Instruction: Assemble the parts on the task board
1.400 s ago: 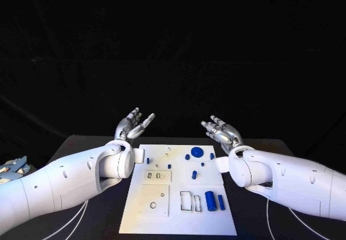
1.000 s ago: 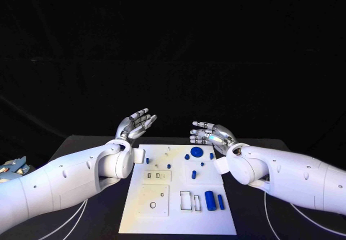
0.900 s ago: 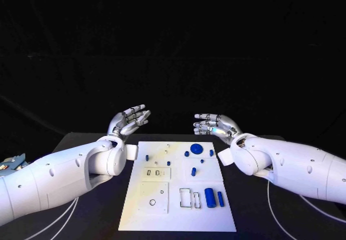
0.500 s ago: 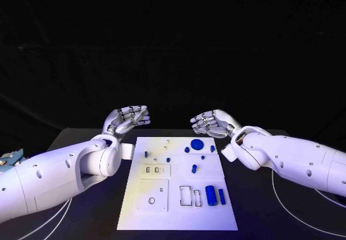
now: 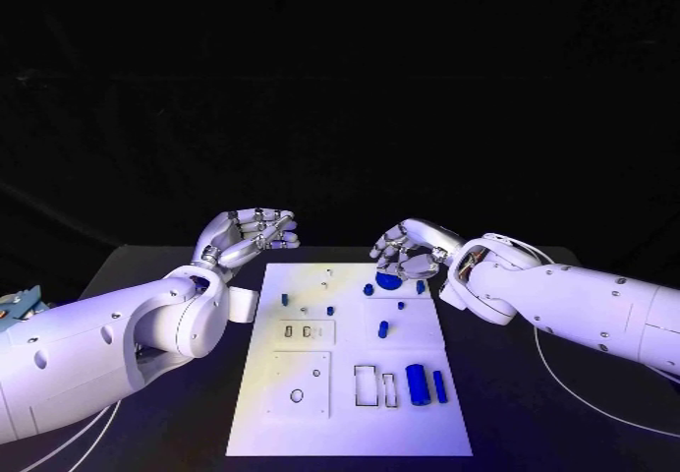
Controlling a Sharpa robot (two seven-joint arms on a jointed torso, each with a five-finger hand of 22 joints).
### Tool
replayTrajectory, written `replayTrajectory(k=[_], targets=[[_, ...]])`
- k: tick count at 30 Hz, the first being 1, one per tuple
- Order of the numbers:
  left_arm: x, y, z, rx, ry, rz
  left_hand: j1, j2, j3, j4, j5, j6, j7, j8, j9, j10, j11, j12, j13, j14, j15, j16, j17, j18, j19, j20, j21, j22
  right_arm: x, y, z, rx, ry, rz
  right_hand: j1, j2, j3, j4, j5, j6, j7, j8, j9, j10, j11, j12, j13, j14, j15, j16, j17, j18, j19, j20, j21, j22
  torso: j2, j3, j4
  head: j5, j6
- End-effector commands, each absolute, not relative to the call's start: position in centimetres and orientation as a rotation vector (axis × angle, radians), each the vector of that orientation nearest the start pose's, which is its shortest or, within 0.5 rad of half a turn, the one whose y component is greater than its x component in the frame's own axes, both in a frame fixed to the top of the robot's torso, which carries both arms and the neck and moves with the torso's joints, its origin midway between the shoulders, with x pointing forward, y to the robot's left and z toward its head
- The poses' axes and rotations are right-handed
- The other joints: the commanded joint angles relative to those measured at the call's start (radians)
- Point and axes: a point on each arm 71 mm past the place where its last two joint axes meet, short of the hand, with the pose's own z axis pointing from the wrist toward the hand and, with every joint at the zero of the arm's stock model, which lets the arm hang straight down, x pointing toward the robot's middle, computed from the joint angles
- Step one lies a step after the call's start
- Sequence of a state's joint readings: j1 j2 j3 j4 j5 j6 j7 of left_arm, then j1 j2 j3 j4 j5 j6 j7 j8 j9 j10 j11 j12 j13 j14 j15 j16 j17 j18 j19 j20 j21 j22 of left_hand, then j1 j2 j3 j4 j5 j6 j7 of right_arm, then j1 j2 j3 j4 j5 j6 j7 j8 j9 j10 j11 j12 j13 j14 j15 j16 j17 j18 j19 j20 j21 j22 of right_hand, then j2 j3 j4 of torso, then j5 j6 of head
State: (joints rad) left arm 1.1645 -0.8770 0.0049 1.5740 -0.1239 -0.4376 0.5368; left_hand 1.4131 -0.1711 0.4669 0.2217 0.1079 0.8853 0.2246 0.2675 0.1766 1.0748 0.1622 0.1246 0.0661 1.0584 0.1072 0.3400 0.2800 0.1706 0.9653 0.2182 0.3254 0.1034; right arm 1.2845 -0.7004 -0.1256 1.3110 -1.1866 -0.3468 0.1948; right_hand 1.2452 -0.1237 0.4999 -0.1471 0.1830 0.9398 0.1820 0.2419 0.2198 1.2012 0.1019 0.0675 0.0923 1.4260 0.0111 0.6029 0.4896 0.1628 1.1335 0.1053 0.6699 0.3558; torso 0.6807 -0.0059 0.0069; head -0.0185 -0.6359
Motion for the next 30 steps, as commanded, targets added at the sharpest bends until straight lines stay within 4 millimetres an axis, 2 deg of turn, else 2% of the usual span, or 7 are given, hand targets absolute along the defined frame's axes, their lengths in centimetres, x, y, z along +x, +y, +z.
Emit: replayTrajectory(k=[1,3,4,8,15,19,30], targets=[[47.5,20.9,-15.7,-0.885,1.268,-1.570,-0.001,-0.006,0.004,0.000,-0.003,0.004,-0.001,0.003,0.001,0.004,-0.001,-0.003,0.000,0.006,0.000,0.004,0.003,0.014,0.004,-0.001,0.003,0.001,52.2,-17.8,-17.8,-0.312,1.624,0.732,-0.009,-0.013,0.009,0.014,-0.014,-0.005,-0.006,-0.008,0.010,0.001,-0.006,-0.002,0.012,0.028,-0.005,0.103,0.084,0.016,0.018,0.000,0.063,0.045,0.028,-0.0028,0.0035,-0.005,0.003],[47.2,20.7,-15.5,-0.880,1.269,-1.582,-0.001,-0.006,0.004,0.000,-0.003,0.004,-0.001,0.003,0.001,0.004,-0.001,-0.003,0.000,0.006,0.000,0.004,0.003,0.014,0.004,-0.001,0.003,0.001,52.3,-17.7,-17.8,-0.339,1.631,0.703,-0.022,-0.024,0.011,0.031,-0.024,-0.016,-0.005,-0.011,0.020,-0.031,-0.001,0.003,0.019,0.045,0.002,0.323,0.300,0.017,0.019,0.001,0.109,0.082,0.036,-0.0027,0.0048,-0.010,0.005],[47.1,20.6,-15.3,-0.878,1.270,-1.589,-0.001,-0.006,0.005,0.000,-0.003,0.004,-0.001,0.003,0.001,0.004,-0.001,-0.004,0.000,0.006,0.000,0.004,0.004,0.014,0.005,-0.002,0.003,0.001,52.4,-17.7,-17.8,-0.354,1.635,0.685,-0.020,-0.029,0.014,0.035,-0.025,-0.020,-0.005,-0.011,0.027,-0.041,0.000,0.008,0.024,0.043,0.004,0.398,0.372,0.008,0.035,0.004,0.170,0.156,0.041,-0.0032,0.0054,-0.010,0.001],[46.6,20.3,-14.8,-0.870,1.269,-1.611,-0.001,-0.007,0.005,0.000,-0.004,0.003,-0.001,0.002,0.000,0.003,-0.001,-0.005,0.000,0.006,0.000,0.004,0.005,0.014,0.005,-0.002,0.004,0.001,52.6,-17.4,-17.8,-0.403,1.649,0.631,-0.025,-0.044,0.007,0.053,-0.036,-0.037,-0.004,-0.013,0.042,-0.088,0.009,0.014,0.031,0.044,0.011,0.531,0.499,-0.007,0.058,0.011,0.279,0.293,0.053,-0.0036,0.0116,-0.010,0.002],[46.4,20.4,-14.5,-0.875,1.265,-1.619,-0.003,-0.009,0.007,-0.002,-0.004,0.000,0.000,0.000,0.000,0.000,0.000,-0.010,-0.001,0.006,0.000,0.005,0.007,0.013,0.006,-0.003,0.004,0.001,52.6,-16.7,-17.9,-0.443,1.651,0.600,-0.021,-0.049,0.002,0.061,-0.038,-0.046,-0.003,-0.014,0.050,-0.118,0.011,0.022,0.035,0.047,0.014,0.584,0.547,-0.014,0.069,0.016,0.329,0.355,0.066,-0.0046,0.0211,-0.014,0.000],[46.4,20.4,-14.4,-0.880,1.263,-1.622,-0.004,-0.009,0.007,-0.002,-0.004,-0.001,0.001,-0.001,0.000,-0.001,0.000,-0.011,-0.001,0.006,0.000,0.005,0.008,0.013,0.006,-0.003,0.004,0.001,52.7,-16.4,-17.9,-0.455,1.649,0.588,-0.019,-0.050,0.000,0.063,-0.038,-0.053,-0.003,-0.016,0.053,-0.128,0.012,0.026,0.037,0.050,0.014,0.606,0.571,-0.017,0.077,0.018,0.351,0.385,0.068,-0.0062,0.0236,-0.016,-0.002],[46.3,20.4,-14.3,-0.888,1.264,-1.628,-0.005,-0.010,0.008,-0.003,-0.004,-0.002,0.002,-0.002,0.000,-0.002,0.001,-0.014,-0.001,0.006,0.000,0.006,0.009,0.013,0.007,-0.003,0.005,0.001,52.8,-15.9,-18.1,-0.483,1.656,0.560,-0.014,-0.047,0.002,0.072,-0.036,-0.047,-0.006,-0.011,0.064,-0.131,0.010,0.047,0.046,0.065,0.013,0.667,0.633,-0.028,0.105,0.019,0.416,0.469,0.072,-0.0064,0.0230,-0.016,0.002]])
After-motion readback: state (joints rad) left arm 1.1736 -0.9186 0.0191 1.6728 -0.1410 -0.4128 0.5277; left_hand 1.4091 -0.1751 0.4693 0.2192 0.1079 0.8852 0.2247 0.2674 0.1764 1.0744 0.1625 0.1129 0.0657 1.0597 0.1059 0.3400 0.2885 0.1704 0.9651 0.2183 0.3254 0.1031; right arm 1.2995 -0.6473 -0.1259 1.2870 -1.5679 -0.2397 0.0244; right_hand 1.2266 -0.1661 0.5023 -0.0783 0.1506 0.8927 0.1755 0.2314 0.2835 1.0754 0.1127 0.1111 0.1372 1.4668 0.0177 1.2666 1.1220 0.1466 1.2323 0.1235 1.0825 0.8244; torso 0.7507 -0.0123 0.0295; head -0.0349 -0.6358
